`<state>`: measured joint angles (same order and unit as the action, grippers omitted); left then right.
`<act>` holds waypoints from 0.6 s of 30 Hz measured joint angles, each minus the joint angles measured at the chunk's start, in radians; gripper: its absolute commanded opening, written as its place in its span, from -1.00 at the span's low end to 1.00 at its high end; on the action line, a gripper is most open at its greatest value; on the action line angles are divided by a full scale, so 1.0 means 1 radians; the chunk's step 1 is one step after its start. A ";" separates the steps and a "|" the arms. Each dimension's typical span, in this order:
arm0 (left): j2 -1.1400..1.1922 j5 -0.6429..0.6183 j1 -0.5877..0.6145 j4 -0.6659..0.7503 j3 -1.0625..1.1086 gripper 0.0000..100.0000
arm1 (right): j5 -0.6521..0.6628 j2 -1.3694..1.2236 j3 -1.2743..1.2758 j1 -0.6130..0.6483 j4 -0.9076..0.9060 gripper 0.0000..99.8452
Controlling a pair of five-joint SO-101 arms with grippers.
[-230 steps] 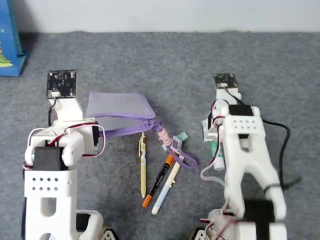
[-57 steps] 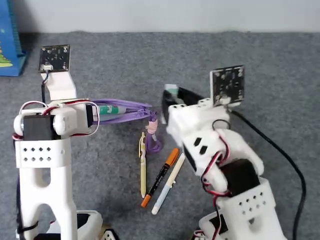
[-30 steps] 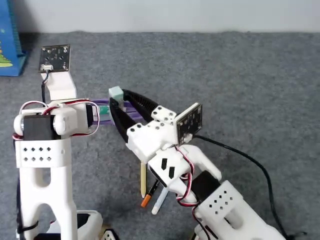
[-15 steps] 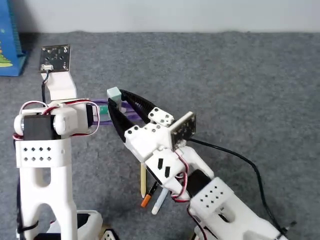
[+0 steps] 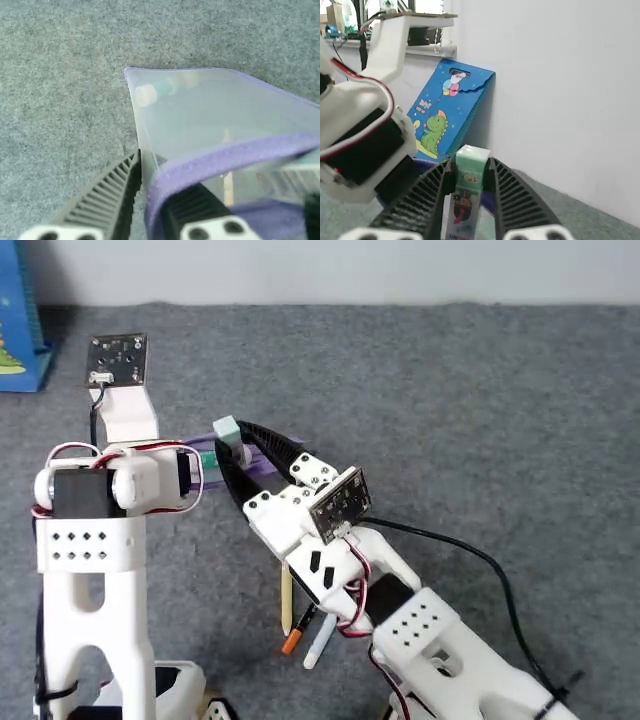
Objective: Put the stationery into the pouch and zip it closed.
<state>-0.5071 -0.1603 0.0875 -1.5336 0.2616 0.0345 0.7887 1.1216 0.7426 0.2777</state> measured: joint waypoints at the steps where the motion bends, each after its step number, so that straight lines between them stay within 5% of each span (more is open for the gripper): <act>1: 0.000 0.000 0.000 0.000 0.000 -0.97 | 0.002 0.021 0.000 0.000 -0.034 -0.68; 4: 0.000 0.000 0.000 0.000 0.000 -0.97 | -0.014 0.087 0.000 0.000 -0.144 -0.53; 18: 0.000 0.000 0.008 0.000 0.000 -0.97 | -0.189 0.361 -0.043 -0.044 -0.704 -0.53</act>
<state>-0.5071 -0.1603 0.0951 -1.5336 0.2616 -0.1542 1.1492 1.0787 0.6981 -0.4266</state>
